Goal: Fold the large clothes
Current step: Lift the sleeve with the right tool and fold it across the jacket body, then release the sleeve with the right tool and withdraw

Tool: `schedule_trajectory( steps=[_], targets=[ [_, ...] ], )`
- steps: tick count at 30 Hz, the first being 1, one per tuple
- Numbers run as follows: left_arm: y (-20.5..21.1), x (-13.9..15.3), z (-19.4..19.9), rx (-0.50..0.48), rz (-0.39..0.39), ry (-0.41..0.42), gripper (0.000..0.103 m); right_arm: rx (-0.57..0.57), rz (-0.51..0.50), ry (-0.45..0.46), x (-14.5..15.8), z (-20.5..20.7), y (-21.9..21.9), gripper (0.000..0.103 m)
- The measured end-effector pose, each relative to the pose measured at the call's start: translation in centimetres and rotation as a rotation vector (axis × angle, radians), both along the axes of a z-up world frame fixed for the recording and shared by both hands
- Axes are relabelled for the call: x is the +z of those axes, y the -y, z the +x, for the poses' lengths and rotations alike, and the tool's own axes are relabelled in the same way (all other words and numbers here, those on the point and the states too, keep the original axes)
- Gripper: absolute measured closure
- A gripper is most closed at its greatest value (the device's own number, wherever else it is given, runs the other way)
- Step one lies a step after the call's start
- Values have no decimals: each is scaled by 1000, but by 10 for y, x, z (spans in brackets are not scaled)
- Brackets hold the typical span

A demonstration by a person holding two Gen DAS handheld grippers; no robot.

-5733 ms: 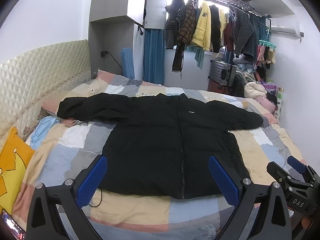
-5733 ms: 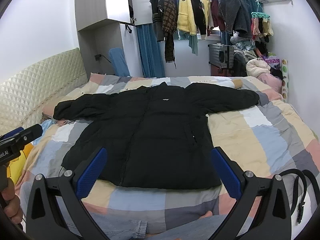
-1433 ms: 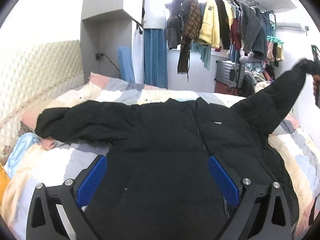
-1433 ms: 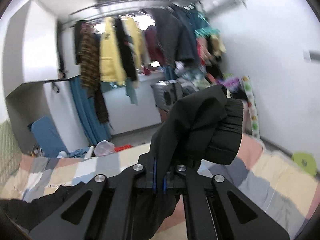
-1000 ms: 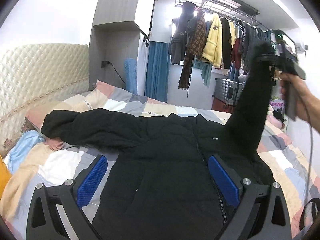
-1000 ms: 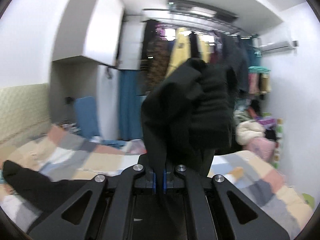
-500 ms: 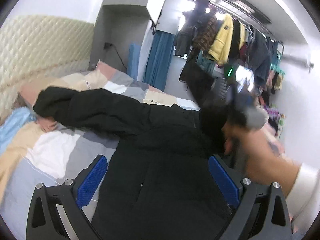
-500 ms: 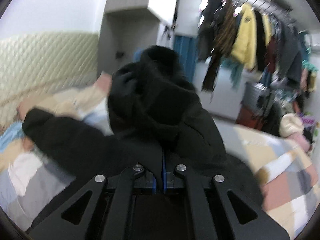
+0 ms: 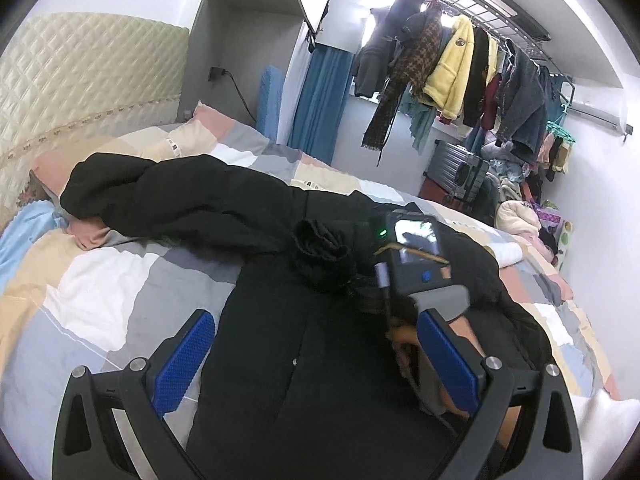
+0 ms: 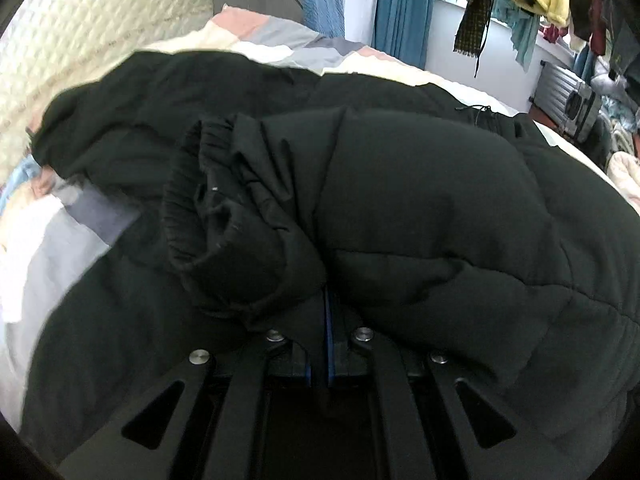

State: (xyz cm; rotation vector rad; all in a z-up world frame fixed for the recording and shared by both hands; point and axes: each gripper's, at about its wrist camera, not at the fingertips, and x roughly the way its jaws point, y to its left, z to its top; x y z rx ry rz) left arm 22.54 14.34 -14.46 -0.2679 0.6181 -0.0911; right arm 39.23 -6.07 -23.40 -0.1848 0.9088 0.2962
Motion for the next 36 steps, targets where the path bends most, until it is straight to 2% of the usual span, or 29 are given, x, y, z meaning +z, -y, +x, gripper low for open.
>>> schedule_trajectory(
  steps=[2,4,9,14,18,21,23,25,28,33,36],
  targets=[
    [-1,-1,2,3,-2,-4,1,13,19,-16,9,-3,4,93],
    [-1,-1,2,9,7,-1,1,32,25,-31,12,-7,-8,91],
    [4,2,-4,28,52,11,1,52,56,-71,28,-26,2,89],
    [7,10,-12,32,41,21,1,77,-26,-73,34,-45,5,85],
    [8,14,-17,31,19,32,1,82,-90,-5,40,-57,1,79],
    [12,13,-19,36,46,34,1,85,-86,23,41,-60,-4,49],
    [16,11,-19,33,59,33,1,94,-75,47,41,-62,-9,10],
    [18,8,-18,26,64,29,1,93,-34,94,48,-66,-9,6],
    [23,5,-15,25,79,23,1,78,-2,137,62,-68,-4,5],
    [32,2,-10,18,91,17,1,2,35,225,99,-81,39,4],
    [42,4,-12,5,125,28,1,-36,43,268,122,-101,67,3]
  ],
)
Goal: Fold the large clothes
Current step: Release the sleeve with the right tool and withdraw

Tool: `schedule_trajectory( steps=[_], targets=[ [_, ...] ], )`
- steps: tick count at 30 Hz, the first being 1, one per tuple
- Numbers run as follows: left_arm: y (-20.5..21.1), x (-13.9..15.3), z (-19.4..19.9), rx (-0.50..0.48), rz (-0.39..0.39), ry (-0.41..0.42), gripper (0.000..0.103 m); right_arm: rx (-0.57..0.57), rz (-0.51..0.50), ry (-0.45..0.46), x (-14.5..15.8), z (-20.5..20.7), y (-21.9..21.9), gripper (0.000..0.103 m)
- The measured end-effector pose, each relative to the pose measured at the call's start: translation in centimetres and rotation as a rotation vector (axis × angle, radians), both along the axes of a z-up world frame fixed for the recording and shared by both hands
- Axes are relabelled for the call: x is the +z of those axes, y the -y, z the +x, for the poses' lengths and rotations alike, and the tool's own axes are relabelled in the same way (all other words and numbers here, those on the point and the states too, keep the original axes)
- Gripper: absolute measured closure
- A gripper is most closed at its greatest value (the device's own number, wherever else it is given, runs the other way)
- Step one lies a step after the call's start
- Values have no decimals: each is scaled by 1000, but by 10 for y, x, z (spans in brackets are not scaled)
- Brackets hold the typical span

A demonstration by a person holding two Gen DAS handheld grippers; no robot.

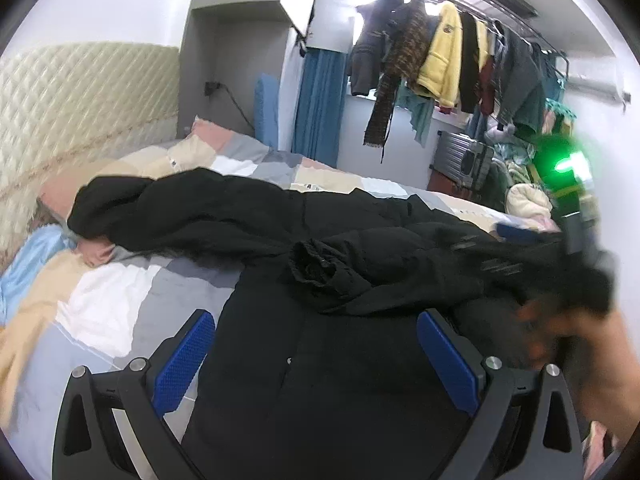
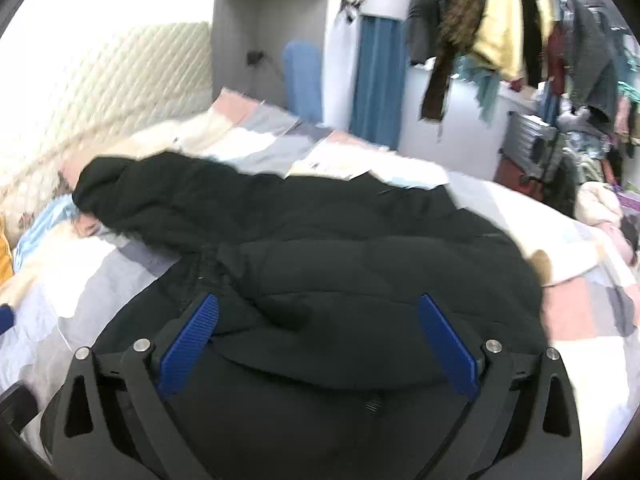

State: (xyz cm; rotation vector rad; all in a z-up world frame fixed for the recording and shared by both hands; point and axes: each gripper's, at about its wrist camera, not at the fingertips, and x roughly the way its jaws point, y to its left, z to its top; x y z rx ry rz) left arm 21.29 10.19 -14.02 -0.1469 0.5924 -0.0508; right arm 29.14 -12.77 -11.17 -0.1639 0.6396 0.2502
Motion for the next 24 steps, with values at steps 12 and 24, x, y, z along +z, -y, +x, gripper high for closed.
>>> schedule_trajectory(
  steps=[12,24],
  targets=[
    [23,23,-50,-19,46,81,1,-95,101,100,54,-121,96,0],
    [30,27,-76,-23,-9,152,1,-109,159,166,39,-221,131,0]
  ],
)
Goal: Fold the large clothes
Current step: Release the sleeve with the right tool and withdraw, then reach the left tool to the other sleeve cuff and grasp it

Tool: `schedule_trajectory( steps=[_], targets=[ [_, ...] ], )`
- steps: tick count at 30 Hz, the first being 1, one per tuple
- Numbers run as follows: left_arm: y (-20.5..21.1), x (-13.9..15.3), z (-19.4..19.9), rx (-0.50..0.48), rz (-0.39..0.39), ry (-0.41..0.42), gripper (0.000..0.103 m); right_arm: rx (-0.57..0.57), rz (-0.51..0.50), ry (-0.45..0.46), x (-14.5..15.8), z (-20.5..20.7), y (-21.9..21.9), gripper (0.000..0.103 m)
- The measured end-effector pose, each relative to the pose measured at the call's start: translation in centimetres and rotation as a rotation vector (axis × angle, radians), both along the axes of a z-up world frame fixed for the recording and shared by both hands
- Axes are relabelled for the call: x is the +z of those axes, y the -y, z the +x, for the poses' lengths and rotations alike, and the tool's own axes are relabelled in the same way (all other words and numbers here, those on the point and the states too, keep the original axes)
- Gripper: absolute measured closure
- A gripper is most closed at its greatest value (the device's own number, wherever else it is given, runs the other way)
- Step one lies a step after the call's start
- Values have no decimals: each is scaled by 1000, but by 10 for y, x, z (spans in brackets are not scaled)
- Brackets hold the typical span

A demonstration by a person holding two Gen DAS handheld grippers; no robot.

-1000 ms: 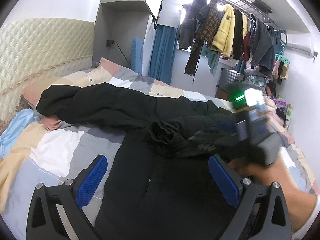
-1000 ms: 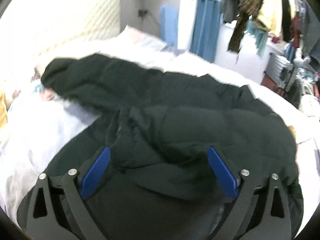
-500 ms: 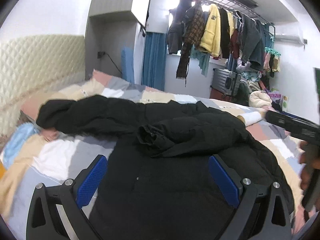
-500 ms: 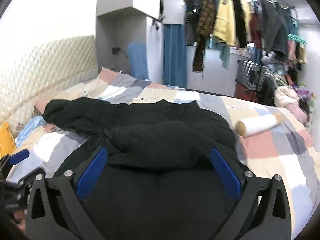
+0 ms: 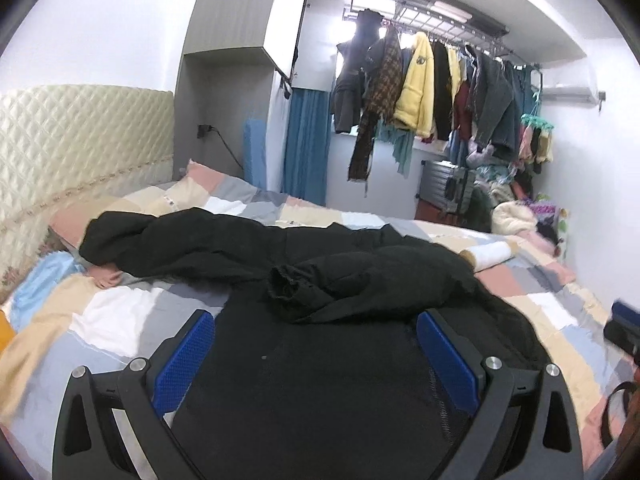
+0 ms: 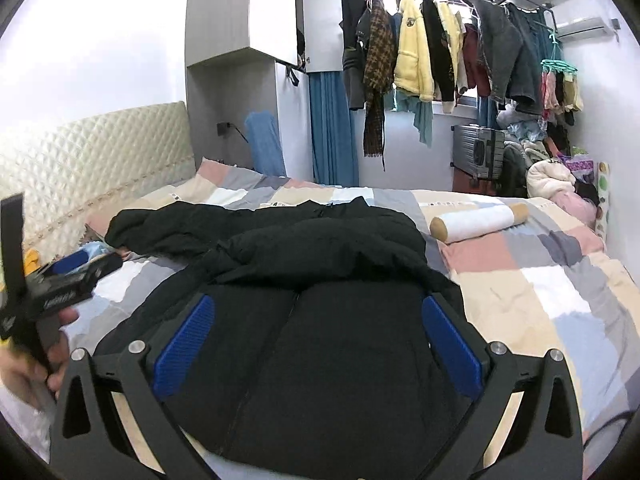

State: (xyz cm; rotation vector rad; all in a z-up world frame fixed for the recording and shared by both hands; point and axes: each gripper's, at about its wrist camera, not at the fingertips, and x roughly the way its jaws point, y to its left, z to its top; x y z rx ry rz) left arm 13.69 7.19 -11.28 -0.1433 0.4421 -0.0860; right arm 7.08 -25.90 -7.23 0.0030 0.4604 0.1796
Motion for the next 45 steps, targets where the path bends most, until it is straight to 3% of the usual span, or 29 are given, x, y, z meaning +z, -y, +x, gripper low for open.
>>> schedule_trajectory(
  steps=[11,17,22,25,30,33,36,39,42,45],
  targets=[
    [0,-24,19,-8,-18,-69,1,-28,54,-19,-22,-3,3,0],
    [-20,-22,52,9,-47,-140,1,-21,70,-31,-28,-9,3,0],
    [-89,-6,101,71,-157,-212,1,-28,48,-27,-33,-8,4,0],
    [-139,0,130,132,-135,-246,1,-31,56,-46,-40,-1,3,0],
    [-237,-9,164,331,-132,-258,1,-70,37,-28,-43,11,2,0],
    [-292,-31,182,391,-193,-289,2,-77,68,-54,-46,17,2,0],
    [-343,-59,198,462,-275,-316,14,-81,59,-84,-52,24,-3,0],
    [-387,-87,208,495,-382,-311,16,-70,44,-137,-58,31,-10,0],
    [-417,-115,218,543,-456,-292,23,-58,43,-191,-65,40,-17,0],
    [-442,-136,230,560,-523,-276,24,-42,47,-227,-71,52,-27,0]
  ],
)
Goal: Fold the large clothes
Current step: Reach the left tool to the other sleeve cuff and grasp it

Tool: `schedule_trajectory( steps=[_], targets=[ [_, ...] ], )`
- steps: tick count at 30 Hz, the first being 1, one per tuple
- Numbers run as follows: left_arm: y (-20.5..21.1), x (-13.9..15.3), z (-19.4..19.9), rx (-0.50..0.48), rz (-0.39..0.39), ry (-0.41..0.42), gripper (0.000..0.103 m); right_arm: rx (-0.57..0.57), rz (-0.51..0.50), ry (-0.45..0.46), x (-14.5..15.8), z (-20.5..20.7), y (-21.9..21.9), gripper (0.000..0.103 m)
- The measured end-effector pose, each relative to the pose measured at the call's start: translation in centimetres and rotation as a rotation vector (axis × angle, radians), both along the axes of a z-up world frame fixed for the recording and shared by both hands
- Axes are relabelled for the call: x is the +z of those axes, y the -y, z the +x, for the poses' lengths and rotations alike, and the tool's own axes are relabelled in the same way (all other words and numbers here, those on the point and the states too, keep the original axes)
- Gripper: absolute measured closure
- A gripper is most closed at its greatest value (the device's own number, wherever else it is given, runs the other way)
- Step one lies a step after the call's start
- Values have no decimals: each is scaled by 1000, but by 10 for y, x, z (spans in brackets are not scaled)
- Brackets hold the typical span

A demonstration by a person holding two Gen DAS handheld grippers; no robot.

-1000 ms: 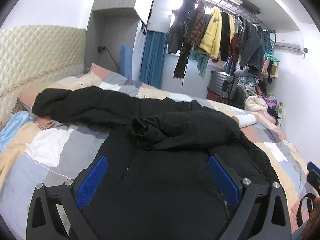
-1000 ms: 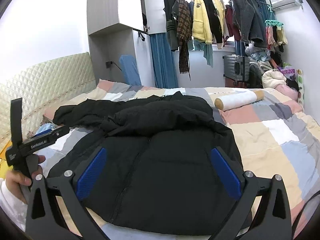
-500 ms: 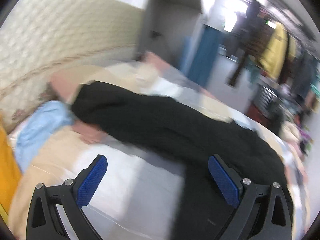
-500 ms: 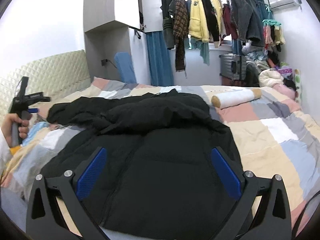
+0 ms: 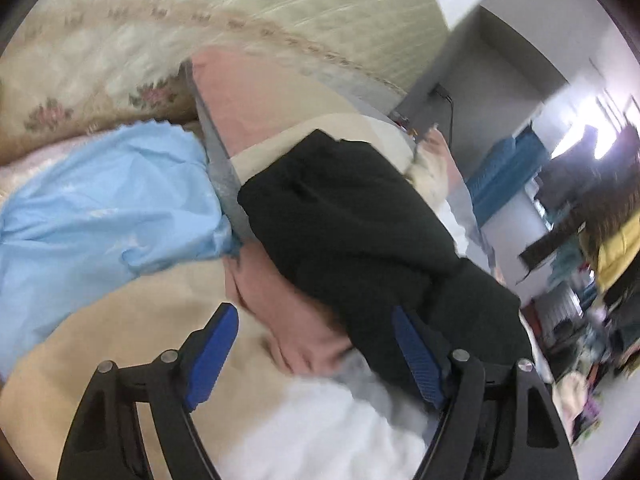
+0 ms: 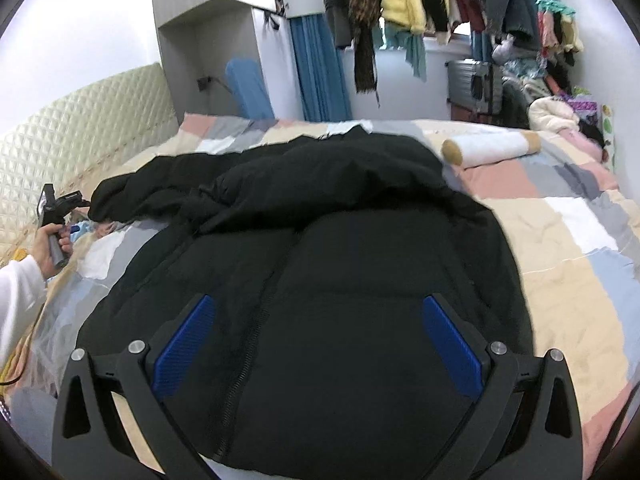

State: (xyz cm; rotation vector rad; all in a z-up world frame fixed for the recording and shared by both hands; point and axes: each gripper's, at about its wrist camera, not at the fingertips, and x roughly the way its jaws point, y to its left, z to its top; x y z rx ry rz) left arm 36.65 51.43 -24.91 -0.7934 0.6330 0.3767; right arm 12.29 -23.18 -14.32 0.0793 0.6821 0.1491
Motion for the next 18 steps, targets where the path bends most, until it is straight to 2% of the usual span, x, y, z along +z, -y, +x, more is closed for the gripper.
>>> schedule_trajectory(
  steps=[5,8,10,13,15,17,18],
  targets=[
    [-30,-33,29,2,-94,57,26,11,-58,-49,-15,19,-20,0],
    [-39,-46,48,3,-106,63,26,17,-20,-102,-21,29,-25,0],
    [-44,-52,56,18,-133,84,28,15,-41,-92,-19,32,-30,0],
    [-44,-47,64,26,-120,105,48,-9,-103,-70,-17,35,-36,0],
    [-40,-41,66,40,-98,94,59,-36,-104,-71,-16,37,-34,0],
    [-36,-31,63,48,-83,91,80,-60,-105,-70,-15,39,-31,0],
    [-36,-25,63,51,-75,90,83,-78,-109,-68,-14,39,-27,0]
  ],
)
